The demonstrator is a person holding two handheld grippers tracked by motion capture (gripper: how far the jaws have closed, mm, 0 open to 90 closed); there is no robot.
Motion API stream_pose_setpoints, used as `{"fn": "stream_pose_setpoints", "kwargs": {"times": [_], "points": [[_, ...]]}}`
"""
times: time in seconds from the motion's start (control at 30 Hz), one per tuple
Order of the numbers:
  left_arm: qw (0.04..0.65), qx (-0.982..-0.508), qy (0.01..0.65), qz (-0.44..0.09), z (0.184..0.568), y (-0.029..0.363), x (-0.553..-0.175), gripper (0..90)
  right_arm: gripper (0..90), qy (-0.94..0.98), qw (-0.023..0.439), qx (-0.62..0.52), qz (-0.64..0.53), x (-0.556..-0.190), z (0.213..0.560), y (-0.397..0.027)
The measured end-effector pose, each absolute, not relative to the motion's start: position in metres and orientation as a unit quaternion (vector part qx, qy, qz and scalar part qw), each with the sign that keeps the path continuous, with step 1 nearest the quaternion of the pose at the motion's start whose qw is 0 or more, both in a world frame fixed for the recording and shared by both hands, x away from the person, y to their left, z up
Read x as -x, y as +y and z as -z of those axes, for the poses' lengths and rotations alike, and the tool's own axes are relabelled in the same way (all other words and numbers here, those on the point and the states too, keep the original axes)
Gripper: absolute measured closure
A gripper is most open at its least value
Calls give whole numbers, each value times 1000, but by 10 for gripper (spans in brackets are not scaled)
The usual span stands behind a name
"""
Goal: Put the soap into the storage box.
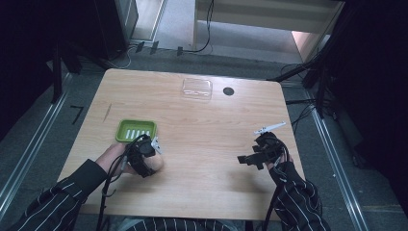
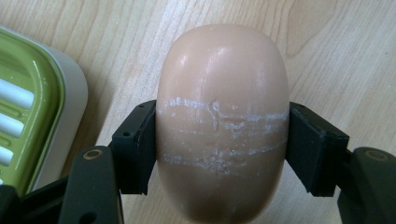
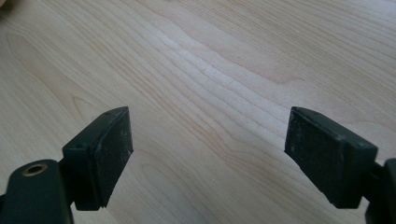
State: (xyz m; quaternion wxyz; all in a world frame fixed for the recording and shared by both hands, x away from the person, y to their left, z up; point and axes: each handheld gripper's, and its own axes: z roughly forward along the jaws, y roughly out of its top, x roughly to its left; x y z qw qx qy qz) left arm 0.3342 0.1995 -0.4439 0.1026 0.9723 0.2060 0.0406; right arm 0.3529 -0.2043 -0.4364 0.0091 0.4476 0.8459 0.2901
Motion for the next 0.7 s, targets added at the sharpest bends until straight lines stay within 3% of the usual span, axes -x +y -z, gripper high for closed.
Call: {"fn": "stream_pose_setpoints", "kwargs": {"times": [0.7], "points": [[109, -972, 202, -52, 436, 208, -338, 338, 160, 847, 6, -447, -286, -353, 437, -203]]}}
